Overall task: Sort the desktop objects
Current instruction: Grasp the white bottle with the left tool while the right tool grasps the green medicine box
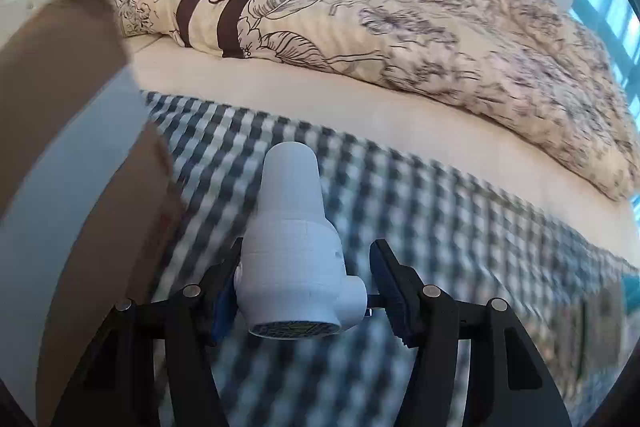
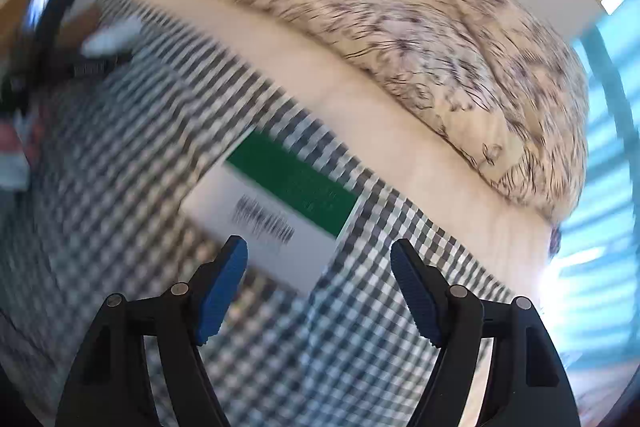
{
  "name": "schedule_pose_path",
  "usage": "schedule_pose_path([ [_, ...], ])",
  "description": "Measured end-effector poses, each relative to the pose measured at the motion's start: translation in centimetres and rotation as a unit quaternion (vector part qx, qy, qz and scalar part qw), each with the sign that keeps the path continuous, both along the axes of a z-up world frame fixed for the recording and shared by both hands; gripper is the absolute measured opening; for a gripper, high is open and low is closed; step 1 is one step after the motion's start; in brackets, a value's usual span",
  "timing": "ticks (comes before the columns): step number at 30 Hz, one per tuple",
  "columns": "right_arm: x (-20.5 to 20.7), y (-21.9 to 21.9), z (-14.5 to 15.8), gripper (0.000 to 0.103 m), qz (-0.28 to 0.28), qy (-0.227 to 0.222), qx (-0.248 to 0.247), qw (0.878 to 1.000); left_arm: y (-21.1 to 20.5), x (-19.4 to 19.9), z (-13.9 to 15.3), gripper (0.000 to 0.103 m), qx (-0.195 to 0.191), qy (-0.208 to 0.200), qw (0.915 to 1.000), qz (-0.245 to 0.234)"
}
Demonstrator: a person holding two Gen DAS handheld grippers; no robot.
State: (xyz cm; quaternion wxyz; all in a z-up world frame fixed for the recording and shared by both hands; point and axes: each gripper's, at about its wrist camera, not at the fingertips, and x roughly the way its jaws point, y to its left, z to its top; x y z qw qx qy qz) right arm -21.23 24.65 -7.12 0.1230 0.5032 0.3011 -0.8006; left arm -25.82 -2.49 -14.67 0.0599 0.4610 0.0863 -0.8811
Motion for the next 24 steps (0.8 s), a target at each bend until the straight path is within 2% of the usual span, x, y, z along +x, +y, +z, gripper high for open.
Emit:
schedule_pose_path([
  [3, 0.8, -1.0, -0.3, 0.074, 0.074, -0.018, 0.041, 0.996, 0.8, 3.0, 1.6, 0.062, 0.002, 0.003, 0.9999, -0.012],
  [6, 0.5, -2.3, -0.5, 0.074, 0.150, -0.051, 0.054, 0.986, 1.1, 5.7, 3.2, 0.062, 0.013, 0.003, 0.9999, -0.009],
  [8, -0.2, -3.0, -1.2, 0.074, 0.182, -0.085, 0.072, 0.977, 1.3, 7.1, 4.2, 0.062, 0.017, 0.005, 0.9998, -0.010],
  [10, -0.8, -3.5, -2.1, 0.074, 0.204, -0.119, 0.094, 0.967, 1.8, 8.2, 5.1, 0.062, 0.001, 0.010, 0.9998, -0.017],
  [13, -1.2, -4.5, -3.1, 0.074, 0.233, -0.136, 0.133, 0.954, 2.0, 9.5, 6.0, 0.062, -0.003, 0.016, 0.9997, -0.019],
  [16, -1.7, -5.7, -3.6, 0.076, 0.275, -0.156, 0.138, 0.939, 1.9, 9.9, 6.2, 0.062, 0.003, 0.016, 0.9998, -0.015],
  [17, -2.2, -6.0, -3.9, 0.083, 0.279, -0.159, 0.144, 0.936, 2.0, 10.0, 6.1, 0.062, 0.003, 0.014, 0.9998, -0.015],
  [18, -2.7, -6.2, -4.5, 0.085, 0.277, -0.163, 0.154, 0.934, 2.0, 10.0, 6.1, 0.062, 0.004, 0.011, 0.9998, -0.015],
  [20, -4.2, -6.3, -6.1, 0.097, 0.258, -0.174, 0.165, 0.936, 2.1, 10.3, 6.1, 0.062, 0.008, 0.010, 0.9998, -0.016],
  [22, -5.2, -6.2, -6.9, 0.102, 0.242, -0.174, 0.153, 0.942, 2.1, 10.8, 6.5, 0.062, 0.006, 0.014, 0.9997, -0.019],
  [24, -5.8, -6.0, -7.3, 0.101, 0.223, -0.194, 0.119, 0.948, 2.0, 11.1, 6.6, 0.062, 0.002, 0.014, 0.9997, -0.020],
])
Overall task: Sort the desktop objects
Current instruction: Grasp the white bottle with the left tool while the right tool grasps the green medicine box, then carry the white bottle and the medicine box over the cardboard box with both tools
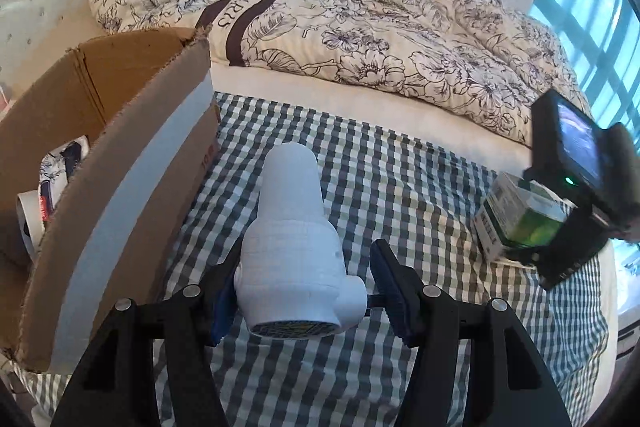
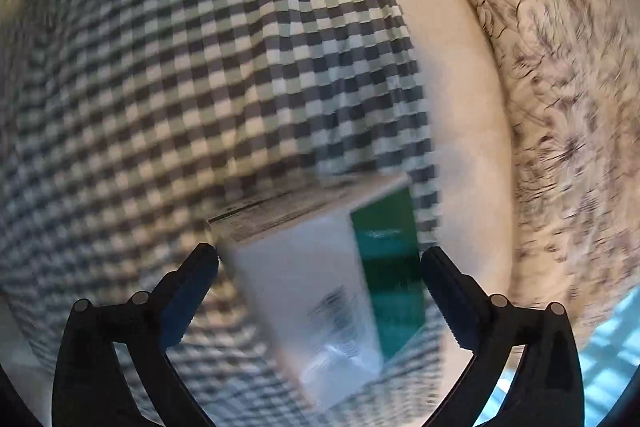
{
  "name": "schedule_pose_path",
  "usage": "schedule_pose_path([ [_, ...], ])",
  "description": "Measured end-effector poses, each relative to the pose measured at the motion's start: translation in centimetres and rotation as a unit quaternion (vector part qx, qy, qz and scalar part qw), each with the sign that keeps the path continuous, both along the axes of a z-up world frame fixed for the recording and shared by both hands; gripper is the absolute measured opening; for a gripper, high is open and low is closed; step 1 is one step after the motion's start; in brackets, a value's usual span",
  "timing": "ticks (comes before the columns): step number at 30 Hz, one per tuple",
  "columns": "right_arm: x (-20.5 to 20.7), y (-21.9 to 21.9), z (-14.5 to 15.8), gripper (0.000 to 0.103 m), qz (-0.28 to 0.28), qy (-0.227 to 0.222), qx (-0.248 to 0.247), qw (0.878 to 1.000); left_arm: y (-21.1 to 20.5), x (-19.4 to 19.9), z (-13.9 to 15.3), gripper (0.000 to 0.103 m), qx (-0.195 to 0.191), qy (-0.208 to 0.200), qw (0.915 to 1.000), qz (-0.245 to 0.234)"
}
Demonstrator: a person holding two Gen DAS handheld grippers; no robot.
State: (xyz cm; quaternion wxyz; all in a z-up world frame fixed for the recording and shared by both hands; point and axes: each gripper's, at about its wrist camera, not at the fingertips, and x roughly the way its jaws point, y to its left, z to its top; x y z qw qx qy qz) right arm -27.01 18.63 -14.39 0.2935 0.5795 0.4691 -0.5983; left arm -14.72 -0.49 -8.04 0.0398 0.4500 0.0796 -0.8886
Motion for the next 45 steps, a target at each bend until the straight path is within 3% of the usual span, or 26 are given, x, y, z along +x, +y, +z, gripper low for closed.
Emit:
schedule_pose_path([
  [2, 0.0, 0.4, -1.3, 0.101, -0.026, -0.001, -0.001, 1.000, -0.3, 0.2, 0.0, 0.062, -0.001, -0.001, 1.0000, 0.004],
  [5, 1.2, 0.9, -3.1, 0.099, -0.049, 0.046, 0.020, 0.998, -0.5, 0.6, 0.0, 0.062, 0.001, -0.001, 1.0000, 0.009],
  [10, 3.5, 2.1, 0.6, 0.093, -0.140, 0.114, -0.054, 0.982, -0.7, 1.6, -0.1, 0.062, -0.002, -0.003, 0.9999, 0.011],
  [13, 5.2, 3.5, 4.0, 0.090, -0.232, 0.162, -0.088, 0.955, -0.8, 2.2, 0.2, 0.062, -0.003, -0.001, 0.9999, 0.014],
  [15, 7.2, 4.1, 6.6, 0.090, -0.279, 0.162, -0.152, 0.934, -0.8, 2.7, 0.8, 0.062, -0.006, 0.004, 0.9998, 0.016],
  [21, 11.9, 2.3, 9.4, 0.090, -0.338, 0.192, -0.256, 0.885, -0.6, 4.6, 2.8, 0.062, -0.013, 0.028, 0.9995, 0.012],
  [25, 14.6, 1.0, 10.9, 0.090, -0.365, 0.179, -0.313, 0.858, -0.7, 6.1, 3.9, 0.062, -0.014, 0.040, 0.9991, 0.008],
  [34, 19.3, -2.4, 15.2, 0.090, -0.340, 0.193, -0.349, 0.851, -3.1, 10.0, 8.4, 0.062, -0.018, 0.082, 0.9964, 0.013],
  [45, 21.7, -11.8, 20.1, 0.090, -0.270, 0.178, -0.409, 0.853, -11.6, 12.5, 13.2, 0.062, -0.028, 0.119, 0.9903, 0.065],
])
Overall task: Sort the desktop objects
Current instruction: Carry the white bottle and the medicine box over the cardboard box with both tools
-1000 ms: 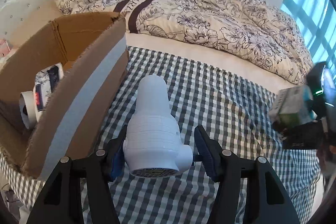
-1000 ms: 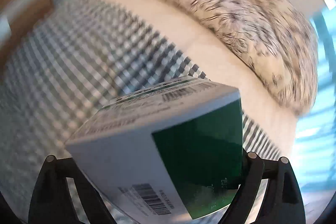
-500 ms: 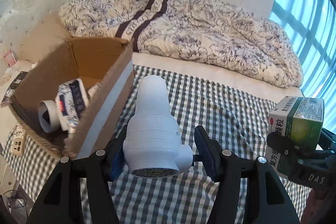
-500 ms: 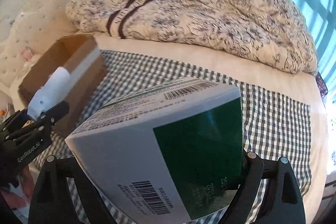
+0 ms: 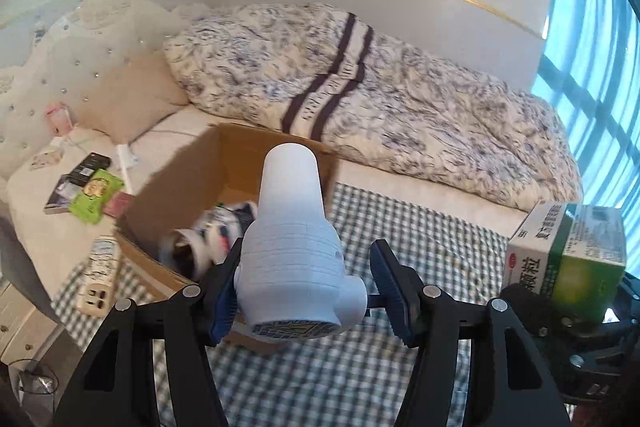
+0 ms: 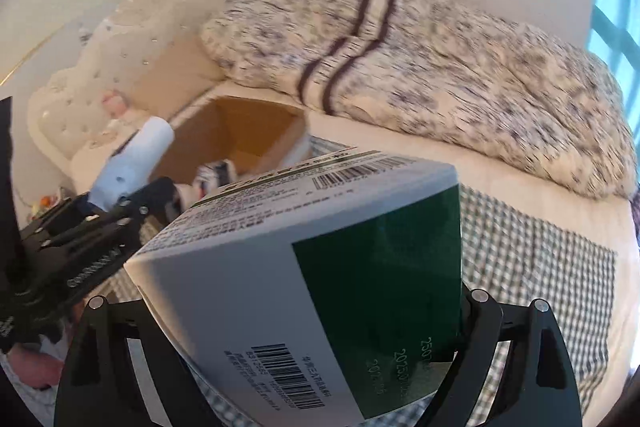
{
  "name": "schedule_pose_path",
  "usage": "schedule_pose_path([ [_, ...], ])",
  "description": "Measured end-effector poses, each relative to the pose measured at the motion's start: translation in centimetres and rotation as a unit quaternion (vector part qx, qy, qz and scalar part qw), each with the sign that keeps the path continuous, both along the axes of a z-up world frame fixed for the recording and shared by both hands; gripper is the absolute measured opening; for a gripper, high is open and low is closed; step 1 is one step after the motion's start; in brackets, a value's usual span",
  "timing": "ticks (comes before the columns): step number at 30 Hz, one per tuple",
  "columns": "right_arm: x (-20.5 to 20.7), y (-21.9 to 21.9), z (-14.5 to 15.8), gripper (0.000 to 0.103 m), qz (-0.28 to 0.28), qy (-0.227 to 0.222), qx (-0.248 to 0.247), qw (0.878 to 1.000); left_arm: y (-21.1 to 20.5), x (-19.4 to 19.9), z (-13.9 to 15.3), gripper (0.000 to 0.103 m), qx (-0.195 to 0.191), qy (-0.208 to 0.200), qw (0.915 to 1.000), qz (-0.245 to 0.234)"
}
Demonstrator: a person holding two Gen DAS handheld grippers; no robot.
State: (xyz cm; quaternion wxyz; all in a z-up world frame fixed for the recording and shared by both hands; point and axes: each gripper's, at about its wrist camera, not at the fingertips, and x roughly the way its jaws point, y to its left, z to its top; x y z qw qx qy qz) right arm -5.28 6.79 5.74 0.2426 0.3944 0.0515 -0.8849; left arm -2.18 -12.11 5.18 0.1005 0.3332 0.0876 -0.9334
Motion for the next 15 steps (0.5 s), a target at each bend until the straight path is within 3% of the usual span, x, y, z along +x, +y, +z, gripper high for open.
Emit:
schedule_pose_path([
  [6, -0.7, -5.6, 0.7, 0.090, 0.025, 0.005, -0.014, 1.000, -4.3, -0.8, 0.8, 0.062, -0.006, 0.010, 0.9997, 0.023],
  [15, -4.6, -12.6, 0.2, 0.090, 0.040, 0.008, -0.019, 0.999, -10.2, -4.0, -0.6, 0.062, 0.005, -0.004, 0.9980, 0.063],
])
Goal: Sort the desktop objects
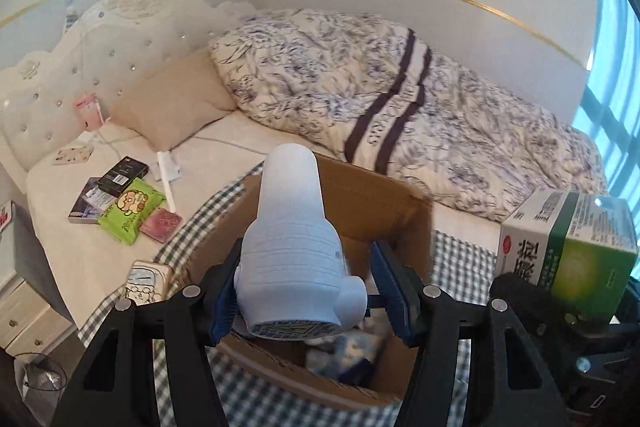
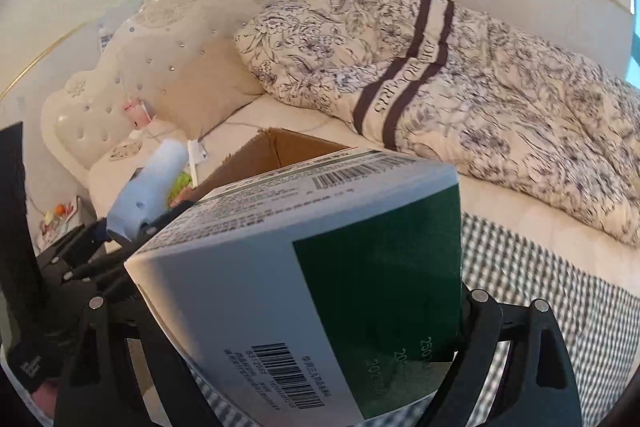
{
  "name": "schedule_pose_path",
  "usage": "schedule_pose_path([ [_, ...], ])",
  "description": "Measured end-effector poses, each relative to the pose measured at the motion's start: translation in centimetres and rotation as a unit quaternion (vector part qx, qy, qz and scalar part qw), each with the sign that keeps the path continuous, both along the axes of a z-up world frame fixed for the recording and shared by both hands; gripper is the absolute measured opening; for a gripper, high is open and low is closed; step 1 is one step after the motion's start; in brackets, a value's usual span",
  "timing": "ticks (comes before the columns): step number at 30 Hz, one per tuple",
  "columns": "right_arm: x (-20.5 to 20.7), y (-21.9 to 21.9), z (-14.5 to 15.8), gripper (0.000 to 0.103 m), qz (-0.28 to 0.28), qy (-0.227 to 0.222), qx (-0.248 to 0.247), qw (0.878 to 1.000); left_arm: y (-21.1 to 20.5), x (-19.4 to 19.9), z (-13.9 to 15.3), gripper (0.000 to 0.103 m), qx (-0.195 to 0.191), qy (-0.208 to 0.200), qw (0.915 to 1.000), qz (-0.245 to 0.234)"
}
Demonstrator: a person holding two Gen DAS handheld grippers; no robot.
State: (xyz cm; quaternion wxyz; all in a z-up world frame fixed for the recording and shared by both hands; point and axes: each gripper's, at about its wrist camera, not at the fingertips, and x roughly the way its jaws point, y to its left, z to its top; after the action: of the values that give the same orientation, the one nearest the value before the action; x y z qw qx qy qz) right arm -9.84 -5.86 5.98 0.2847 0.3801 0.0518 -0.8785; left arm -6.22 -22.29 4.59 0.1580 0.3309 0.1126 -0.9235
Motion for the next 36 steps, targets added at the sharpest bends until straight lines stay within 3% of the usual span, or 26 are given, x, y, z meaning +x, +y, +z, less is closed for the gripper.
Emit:
schedule_pose_path([
  [8, -3.6, -4.2, -1.7, 0.092, 0.014, -0.012, -0.021, 1.000, -2.8, -2.4, -3.0, 0.064, 0.001, -0.033, 0.9994, 0.005],
  [9, -4.1, -4.6, -1.9, 0.092, 0.008, -0.009, -0.015, 1.000, -2.9, -2.7, -3.2, 0.071, -0.003, -0.033, 0.9995, 0.004],
  [11, -4.7, -5.2, -2.2, 0.096, -0.017, 0.002, 0.010, 1.000, -2.9, -3.1, -3.4, 0.101, -0.008, -0.029, 0.9995, 0.005],
  [19, -5.5, -2.9, -1.7, 0.101, -0.037, 0.003, -0.024, 0.999, -1.7, -3.3, -3.2, 0.103, -0.014, -0.022, 0.9996, -0.003],
  [25, -4.0, 3.2, 0.0, 0.101, -0.079, 0.016, -0.045, 0.996, 0.2, -1.4, -1.6, 0.103, -0.030, -0.009, 0.9995, -0.003],
  [36, 3.0, 15.7, -0.9, 0.101, -0.210, 0.019, 0.014, 0.978, 7.5, 2.0, 0.9, 0.103, -0.031, 0.017, 0.9983, -0.046],
])
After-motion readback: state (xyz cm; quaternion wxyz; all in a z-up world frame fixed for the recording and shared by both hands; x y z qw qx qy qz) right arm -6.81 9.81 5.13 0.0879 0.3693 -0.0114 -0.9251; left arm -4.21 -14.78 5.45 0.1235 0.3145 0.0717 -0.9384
